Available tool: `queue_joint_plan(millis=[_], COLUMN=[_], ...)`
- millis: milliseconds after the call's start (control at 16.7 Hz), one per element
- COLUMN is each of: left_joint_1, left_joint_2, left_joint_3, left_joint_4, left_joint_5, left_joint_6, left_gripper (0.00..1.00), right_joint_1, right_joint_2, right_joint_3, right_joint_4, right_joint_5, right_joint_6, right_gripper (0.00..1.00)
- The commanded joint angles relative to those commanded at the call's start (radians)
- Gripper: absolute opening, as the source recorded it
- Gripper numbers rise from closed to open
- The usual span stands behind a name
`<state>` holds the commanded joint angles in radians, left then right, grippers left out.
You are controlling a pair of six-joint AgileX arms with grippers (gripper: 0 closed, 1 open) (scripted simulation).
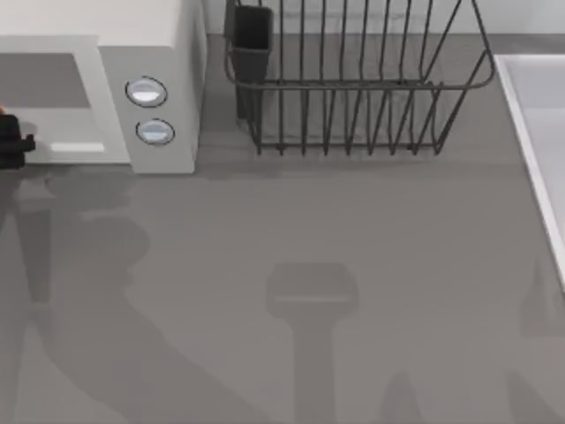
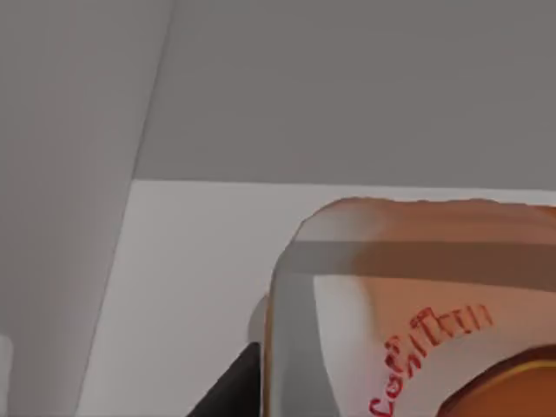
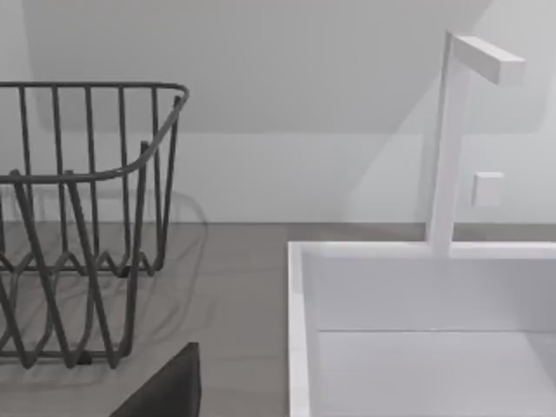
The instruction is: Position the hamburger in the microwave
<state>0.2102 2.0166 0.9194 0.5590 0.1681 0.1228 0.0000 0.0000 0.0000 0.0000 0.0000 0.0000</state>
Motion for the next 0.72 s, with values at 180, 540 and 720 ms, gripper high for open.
queue_joint_plan(millis=[180,540,720], left_joint_1=[-0.021,-0.069,-0.087], left_joint_2=[0.115,0.361,0.453], left_joint_3=[0.157,0.5,0.629], left_joint_4=[0.005,0.006,0.006], left_joint_5=[-0.002,-0.011,-0.015], left_joint_6=[-0.013,-0.045,-0.058], left_gripper=[0.0,0.0,0.0], right_joint_1=[0.0,0.0,0.0], right_joint_2=[0.0,0.0,0.0], right_joint_3=[0.0,0.0,0.0], right_joint_4=[0.0,0.0,0.0], right_joint_5=[0.0,0.0,0.0], right_joint_6=[0.0,0.0,0.0], right_gripper=[1.0,1.0,1.0])
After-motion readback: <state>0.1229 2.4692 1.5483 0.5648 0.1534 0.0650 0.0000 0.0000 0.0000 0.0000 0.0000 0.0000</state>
